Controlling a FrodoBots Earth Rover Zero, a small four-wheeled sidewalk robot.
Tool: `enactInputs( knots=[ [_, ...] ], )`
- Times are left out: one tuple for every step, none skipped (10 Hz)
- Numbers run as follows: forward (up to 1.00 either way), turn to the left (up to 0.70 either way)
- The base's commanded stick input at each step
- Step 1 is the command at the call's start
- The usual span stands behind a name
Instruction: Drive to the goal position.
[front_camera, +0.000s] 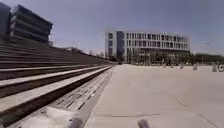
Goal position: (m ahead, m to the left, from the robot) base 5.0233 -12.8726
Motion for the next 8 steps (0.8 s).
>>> enactInputs(
  knots=[
    [1.00, 0.00],
    [1.00, 0.00],
    [1.00, 0.00],
    [1.00, 0.00],
    [1.00, 0.00],
    [1.00, 0.00],
    [1.00, 0.00],
    [1.00, 0.00]
  ],
)
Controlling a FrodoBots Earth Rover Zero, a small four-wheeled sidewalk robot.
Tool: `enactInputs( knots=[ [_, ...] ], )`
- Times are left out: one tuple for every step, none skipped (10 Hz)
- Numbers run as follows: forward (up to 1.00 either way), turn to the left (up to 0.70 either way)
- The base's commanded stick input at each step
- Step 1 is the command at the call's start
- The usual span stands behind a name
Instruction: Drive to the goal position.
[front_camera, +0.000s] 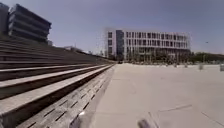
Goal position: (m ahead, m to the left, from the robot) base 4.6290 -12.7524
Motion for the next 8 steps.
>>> enactInputs(
  knots=[
    [1.00, 0.00],
    [1.00, 0.00],
    [1.00, 0.00],
    [1.00, 0.00],
    [1.00, 0.00],
    [1.00, 0.00],
    [1.00, 0.00],
    [1.00, 0.00]
  ],
)
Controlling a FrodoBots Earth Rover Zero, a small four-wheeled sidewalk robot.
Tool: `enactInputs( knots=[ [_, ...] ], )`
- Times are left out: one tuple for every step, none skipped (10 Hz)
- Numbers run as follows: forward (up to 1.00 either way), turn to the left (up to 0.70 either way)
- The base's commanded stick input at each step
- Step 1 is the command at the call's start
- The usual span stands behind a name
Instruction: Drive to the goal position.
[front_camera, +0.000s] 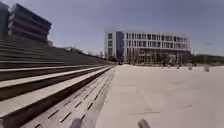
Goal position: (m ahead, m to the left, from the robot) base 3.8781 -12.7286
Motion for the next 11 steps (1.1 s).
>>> enactInputs(
  knots=[
    [1.00, 0.00],
    [1.00, 0.00],
    [1.00, 0.00],
    [1.00, 0.00],
    [1.00, 0.00],
    [1.00, 0.00],
    [1.00, 0.00],
    [1.00, -0.40],
    [1.00, -0.40],
    [1.00, -0.40],
    [1.00, -0.40]
  ],
)
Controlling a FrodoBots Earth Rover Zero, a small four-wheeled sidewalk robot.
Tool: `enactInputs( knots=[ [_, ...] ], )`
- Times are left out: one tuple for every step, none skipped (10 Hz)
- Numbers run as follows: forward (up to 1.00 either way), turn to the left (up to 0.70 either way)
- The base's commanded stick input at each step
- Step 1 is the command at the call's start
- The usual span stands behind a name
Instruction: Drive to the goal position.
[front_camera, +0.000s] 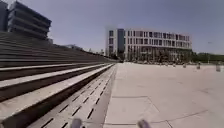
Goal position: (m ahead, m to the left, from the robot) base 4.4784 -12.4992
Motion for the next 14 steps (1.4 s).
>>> enactInputs(
  knots=[
    [1.00, -0.40],
    [1.00, -0.40],
    [1.00, -0.40],
    [1.00, -0.40],
    [1.00, -0.40],
    [1.00, -0.40],
    [1.00, -0.40],
    [1.00, -0.40],
    [1.00, -0.40],
    [1.00, -0.40],
    [1.00, -0.40],
    [1.00, -0.40],
    [1.00, -0.40],
    [1.00, -0.40]
  ],
)
